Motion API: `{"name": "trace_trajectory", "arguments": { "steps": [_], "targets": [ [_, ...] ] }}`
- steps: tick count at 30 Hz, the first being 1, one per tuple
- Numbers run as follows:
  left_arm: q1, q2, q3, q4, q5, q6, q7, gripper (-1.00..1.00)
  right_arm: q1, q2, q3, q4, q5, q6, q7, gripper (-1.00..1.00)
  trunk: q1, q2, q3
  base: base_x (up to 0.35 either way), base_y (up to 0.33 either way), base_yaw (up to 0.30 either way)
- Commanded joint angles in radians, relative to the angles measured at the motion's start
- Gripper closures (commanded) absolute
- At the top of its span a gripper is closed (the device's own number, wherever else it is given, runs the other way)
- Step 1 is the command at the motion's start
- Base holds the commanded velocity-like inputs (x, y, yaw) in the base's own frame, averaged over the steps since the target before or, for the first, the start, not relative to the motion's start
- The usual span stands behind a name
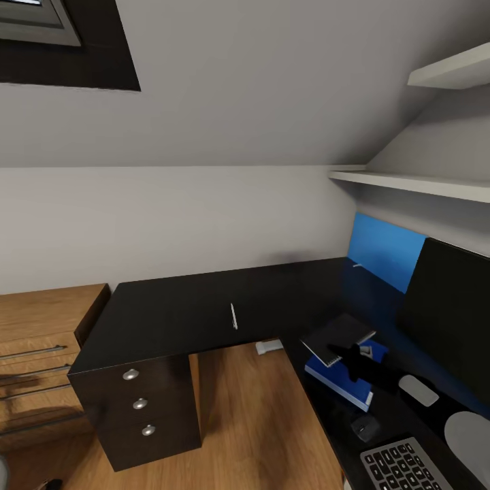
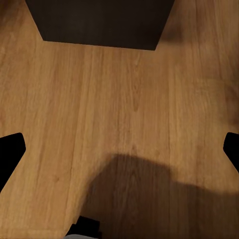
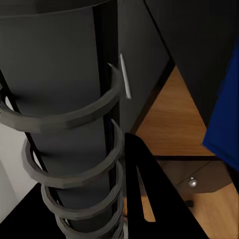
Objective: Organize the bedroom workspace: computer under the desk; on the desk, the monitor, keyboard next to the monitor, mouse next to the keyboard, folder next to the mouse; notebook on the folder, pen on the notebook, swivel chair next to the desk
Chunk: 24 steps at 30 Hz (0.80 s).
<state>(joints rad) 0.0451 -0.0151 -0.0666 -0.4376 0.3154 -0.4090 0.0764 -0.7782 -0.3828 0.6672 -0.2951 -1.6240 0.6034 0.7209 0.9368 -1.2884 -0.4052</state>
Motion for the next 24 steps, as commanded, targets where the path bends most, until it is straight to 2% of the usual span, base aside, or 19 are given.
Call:
{"name": "trace_trajectory", "arguments": {
  "steps": [1,24],
  "targets": [
    [0.0,0.001,-0.007,-0.002,0.004,-0.002,0.008,-1.0,-0.001,-0.001,0.006,0.004,-0.011,0.007,0.004,1.0,0.0,-0.001,-0.001,0.0,0.0,0.0],
    [0.0,0.001,-0.006,-0.002,0.005,-0.002,0.008,-1.0,-0.001,-0.002,0.005,0.078,-0.014,0.013,0.0,1.0,0.0,-0.001,-0.001,0.0,0.0,0.0]
  ]
}}
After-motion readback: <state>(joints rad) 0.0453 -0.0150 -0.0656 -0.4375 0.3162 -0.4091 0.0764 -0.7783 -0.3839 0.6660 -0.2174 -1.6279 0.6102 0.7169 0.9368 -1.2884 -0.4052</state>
